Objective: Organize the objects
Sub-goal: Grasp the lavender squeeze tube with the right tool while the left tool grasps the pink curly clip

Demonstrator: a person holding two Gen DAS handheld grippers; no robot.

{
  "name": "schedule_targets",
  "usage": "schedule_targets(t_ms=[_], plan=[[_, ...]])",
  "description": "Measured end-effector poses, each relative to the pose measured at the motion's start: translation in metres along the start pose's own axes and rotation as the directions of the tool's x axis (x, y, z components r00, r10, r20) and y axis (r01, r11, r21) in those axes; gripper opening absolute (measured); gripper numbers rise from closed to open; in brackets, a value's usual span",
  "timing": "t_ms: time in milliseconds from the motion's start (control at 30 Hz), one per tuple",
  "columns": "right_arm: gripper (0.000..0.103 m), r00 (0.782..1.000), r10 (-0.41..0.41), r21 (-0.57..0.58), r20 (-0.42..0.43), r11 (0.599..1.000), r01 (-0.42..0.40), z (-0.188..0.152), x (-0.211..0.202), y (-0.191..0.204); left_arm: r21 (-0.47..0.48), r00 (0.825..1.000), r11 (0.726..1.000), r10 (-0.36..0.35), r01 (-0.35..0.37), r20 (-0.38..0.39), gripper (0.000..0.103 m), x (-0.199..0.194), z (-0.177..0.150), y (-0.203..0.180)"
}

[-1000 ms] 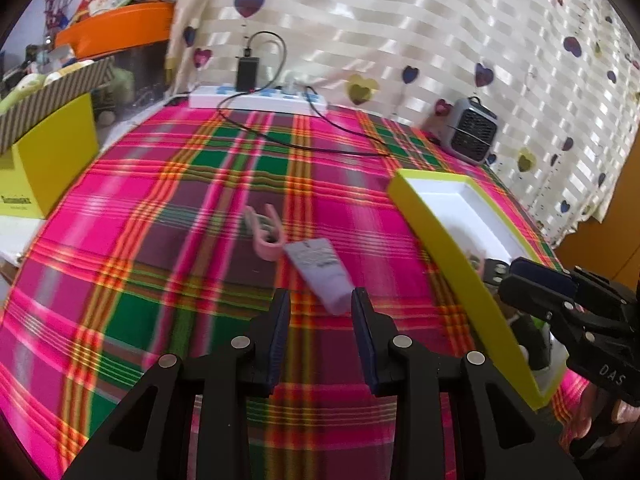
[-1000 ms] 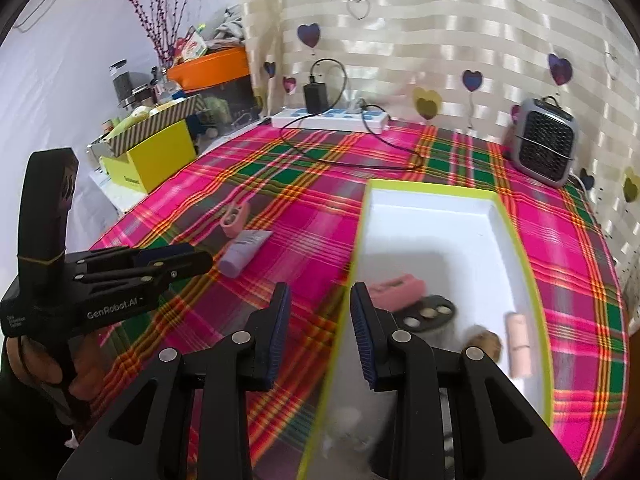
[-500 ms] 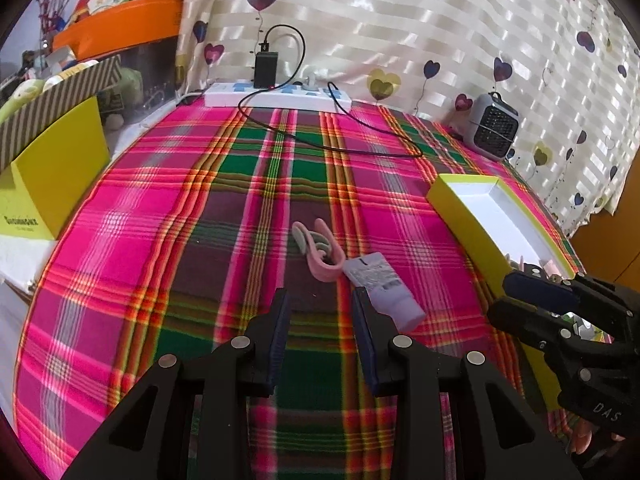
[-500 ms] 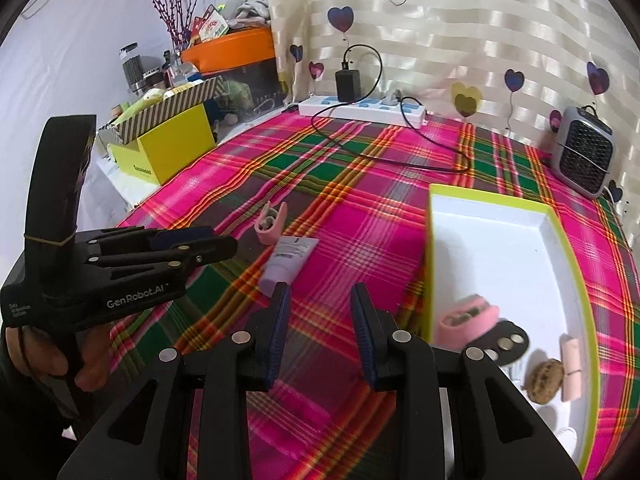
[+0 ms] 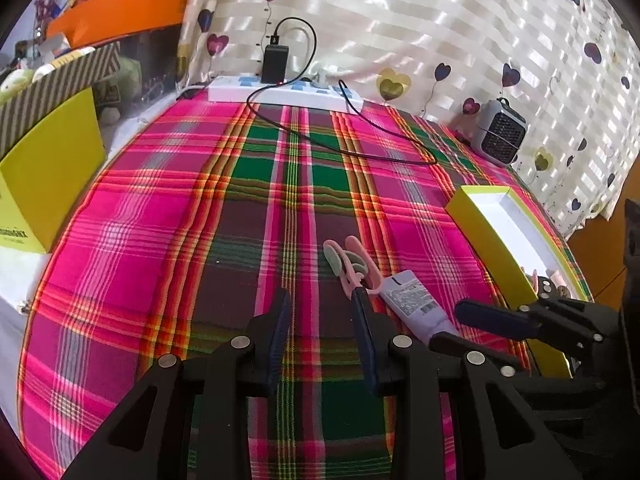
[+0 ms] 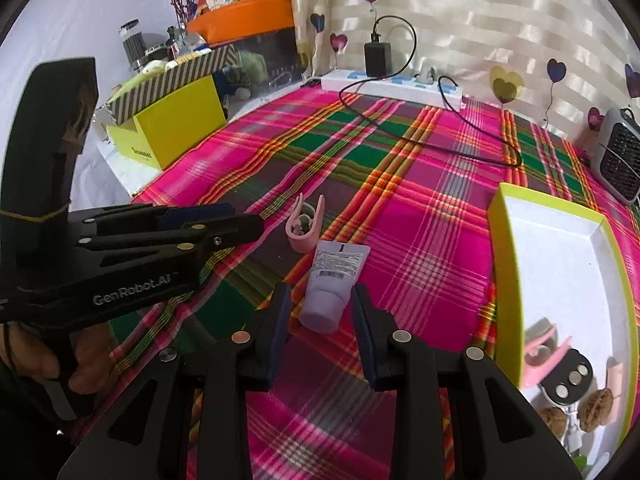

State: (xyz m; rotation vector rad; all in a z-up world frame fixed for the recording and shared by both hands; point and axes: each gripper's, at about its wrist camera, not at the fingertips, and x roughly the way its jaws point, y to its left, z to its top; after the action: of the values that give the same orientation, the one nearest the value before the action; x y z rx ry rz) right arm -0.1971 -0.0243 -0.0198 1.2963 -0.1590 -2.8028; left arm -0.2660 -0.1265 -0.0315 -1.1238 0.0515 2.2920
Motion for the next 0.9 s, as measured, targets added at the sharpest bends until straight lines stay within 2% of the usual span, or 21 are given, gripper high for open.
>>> schedule_targets(t_ms=[333,667,900], plan=[[0.032,0.997,-0.041,0.016,-0.058,0.999,0.042,0.004,0.024,-0.002,-0.026,1.000,1.000,-0.007,0.007,-0.005,0.029,0.004,0.002,0.010],[0.029,0.998,-0.036,0.057,-0.045,0.998,0.038,0.004,0.022,-0.010,-0.033,1.000,0.999,-0.019,0.018,-0.010,0.030,0.008,0.008,0.000],[0.029,0.998,-0.059,0.076,-0.016,0.995,0.060,0.001,0.004,-0.018,0.019,1.000,1.000,0.009,-0.009,-0.018,0.032,0.019,0.013,-0.018]])
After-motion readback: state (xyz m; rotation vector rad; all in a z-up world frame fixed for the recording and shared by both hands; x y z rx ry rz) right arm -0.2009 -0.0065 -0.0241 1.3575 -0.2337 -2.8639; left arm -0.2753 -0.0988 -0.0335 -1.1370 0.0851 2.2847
